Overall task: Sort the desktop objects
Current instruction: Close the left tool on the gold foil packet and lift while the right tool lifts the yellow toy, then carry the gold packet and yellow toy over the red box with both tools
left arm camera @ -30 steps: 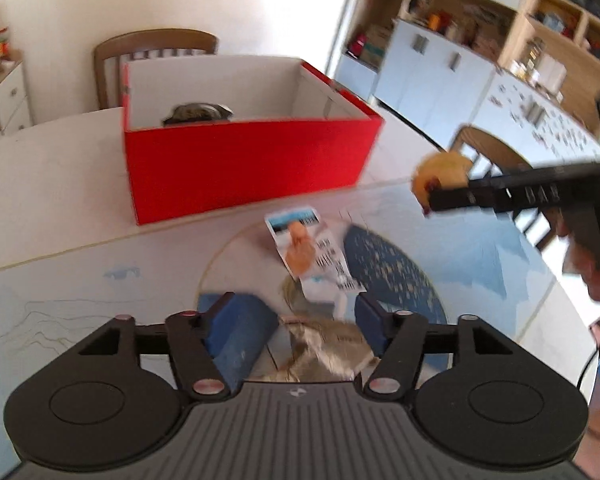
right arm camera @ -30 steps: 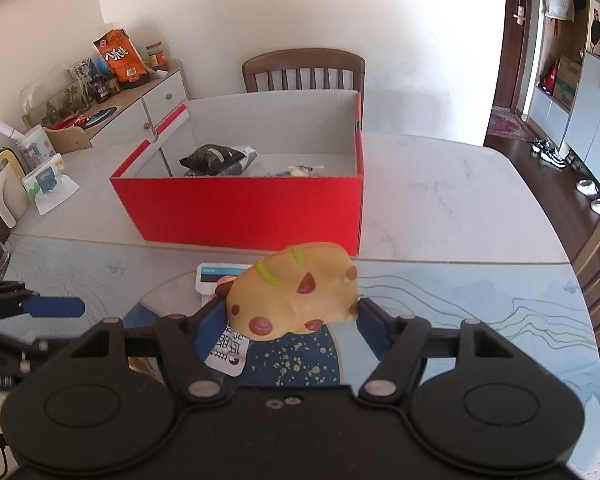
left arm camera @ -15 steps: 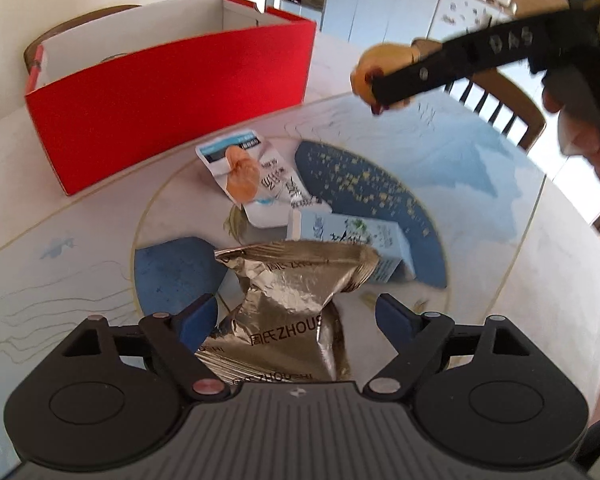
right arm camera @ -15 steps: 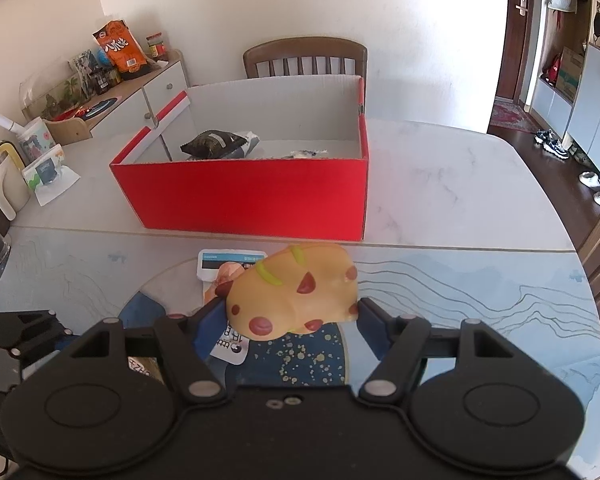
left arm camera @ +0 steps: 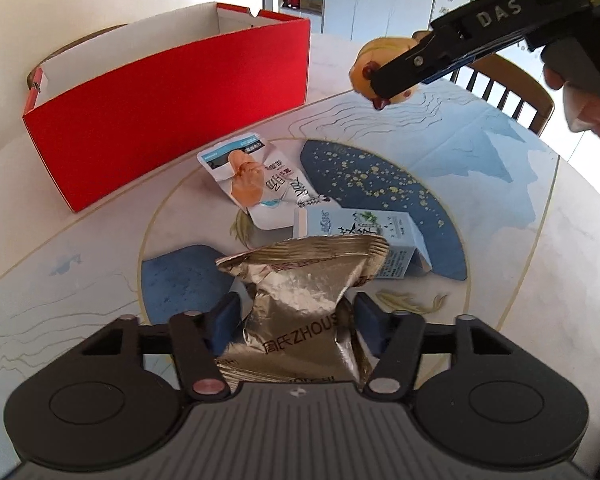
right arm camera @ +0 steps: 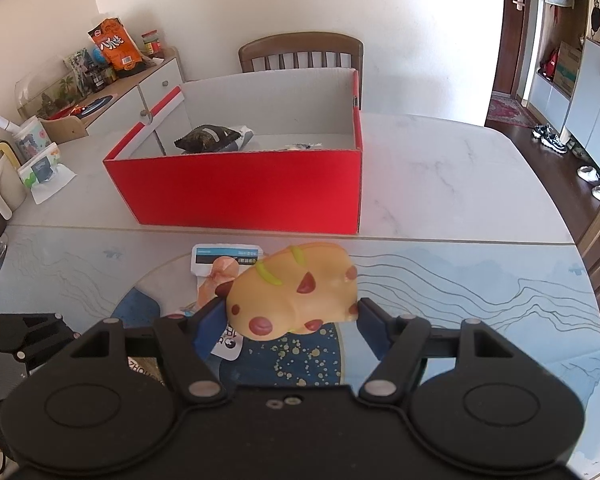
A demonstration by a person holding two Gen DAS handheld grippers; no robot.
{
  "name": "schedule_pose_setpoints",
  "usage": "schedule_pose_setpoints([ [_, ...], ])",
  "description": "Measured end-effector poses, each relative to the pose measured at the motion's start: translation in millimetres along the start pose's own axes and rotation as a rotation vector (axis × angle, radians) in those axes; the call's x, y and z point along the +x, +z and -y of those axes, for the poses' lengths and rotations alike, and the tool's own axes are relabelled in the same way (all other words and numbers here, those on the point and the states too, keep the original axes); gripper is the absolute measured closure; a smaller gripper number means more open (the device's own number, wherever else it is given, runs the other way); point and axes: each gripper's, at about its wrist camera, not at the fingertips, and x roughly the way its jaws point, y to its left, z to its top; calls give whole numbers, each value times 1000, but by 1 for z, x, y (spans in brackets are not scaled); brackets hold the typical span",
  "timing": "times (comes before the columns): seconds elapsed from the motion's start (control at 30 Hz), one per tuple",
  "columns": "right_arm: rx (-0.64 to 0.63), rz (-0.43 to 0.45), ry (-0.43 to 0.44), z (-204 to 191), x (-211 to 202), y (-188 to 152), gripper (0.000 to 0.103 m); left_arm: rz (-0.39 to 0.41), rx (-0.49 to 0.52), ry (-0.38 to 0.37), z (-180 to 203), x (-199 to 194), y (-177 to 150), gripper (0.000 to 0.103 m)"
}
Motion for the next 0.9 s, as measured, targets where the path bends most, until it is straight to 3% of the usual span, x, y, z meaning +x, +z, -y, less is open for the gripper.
schedule_pose_setpoints([
  [0.1,0,0,1,0,1,0,33,5,-19,9,-1,-1,1,54],
  [0.27,0,0,1,0,1,1,33,9,-85,-4,-10,-3,3,57],
  [0.53,2,1,-2,0,2,2,33,32,-155,-4,-19,-12,4,57],
  [0.9,-6,17,13,-7,1,12,34,139,-244,23,-37,-43,32,57],
])
